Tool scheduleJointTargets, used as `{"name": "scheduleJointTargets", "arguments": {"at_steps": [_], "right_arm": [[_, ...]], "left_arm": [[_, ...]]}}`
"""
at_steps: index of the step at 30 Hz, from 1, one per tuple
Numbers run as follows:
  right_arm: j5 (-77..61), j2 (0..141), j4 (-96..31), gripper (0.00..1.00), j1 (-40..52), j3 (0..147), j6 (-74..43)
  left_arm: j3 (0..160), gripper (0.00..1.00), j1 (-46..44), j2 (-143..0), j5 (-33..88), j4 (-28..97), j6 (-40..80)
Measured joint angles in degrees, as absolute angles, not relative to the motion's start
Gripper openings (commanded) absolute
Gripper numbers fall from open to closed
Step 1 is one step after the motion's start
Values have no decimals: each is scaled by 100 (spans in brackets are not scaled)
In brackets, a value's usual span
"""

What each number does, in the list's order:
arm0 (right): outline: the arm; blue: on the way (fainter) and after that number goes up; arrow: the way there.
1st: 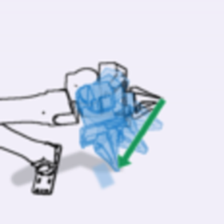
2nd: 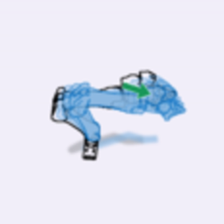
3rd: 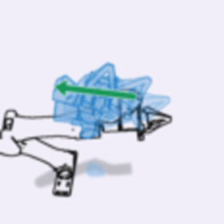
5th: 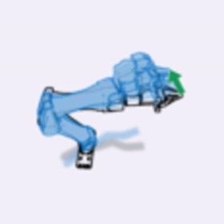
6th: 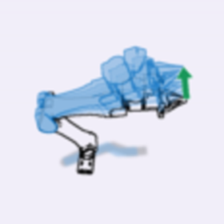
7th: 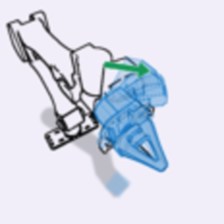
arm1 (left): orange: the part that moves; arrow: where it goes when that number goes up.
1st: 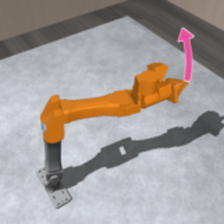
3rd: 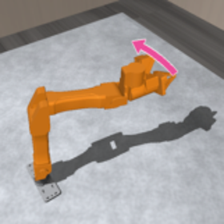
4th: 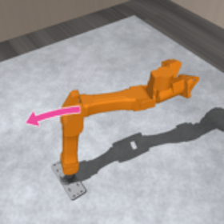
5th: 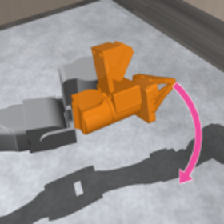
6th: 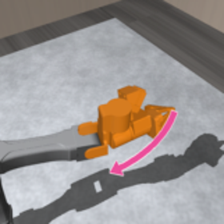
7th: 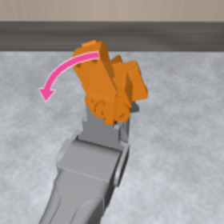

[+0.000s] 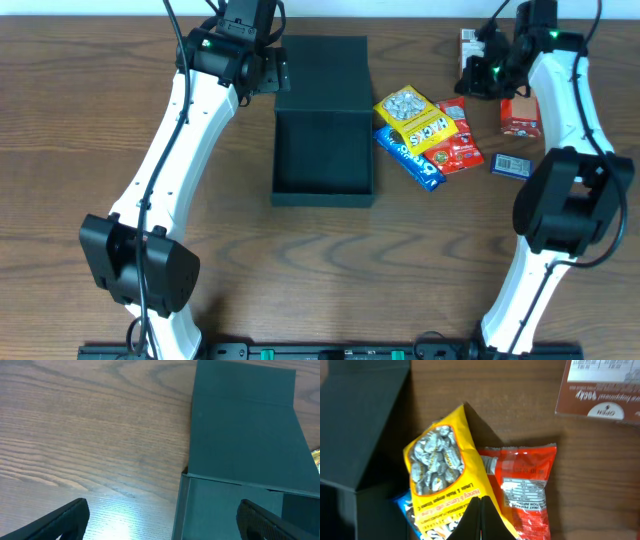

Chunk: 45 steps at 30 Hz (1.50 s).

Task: Pack container
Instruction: 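Grasp the yellow Hacks candy bag with the right gripper, then carry the yellow bag into the black box and release it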

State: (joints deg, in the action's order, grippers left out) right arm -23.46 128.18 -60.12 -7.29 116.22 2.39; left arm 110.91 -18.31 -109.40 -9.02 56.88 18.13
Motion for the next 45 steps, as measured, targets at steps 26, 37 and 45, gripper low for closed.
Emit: {"name": "scheduleJointTargets", "arguments": {"at_steps": [26, 37, 45], "right_arm": [[-2008, 13629, -5459, 81, -12, 11445, 1100], [-1857, 13668, -5686, 25, 152, 11445, 1166], [-1953, 13668, -5953, 1, 152, 11518, 1146]], "left_arm": [[11091, 95, -1822, -10940, -902, 5662, 1813], [11091, 95, -1822, -10940, -902, 5662, 1813], [11091, 95, -1820, -10940, -902, 5662, 1798]]}}
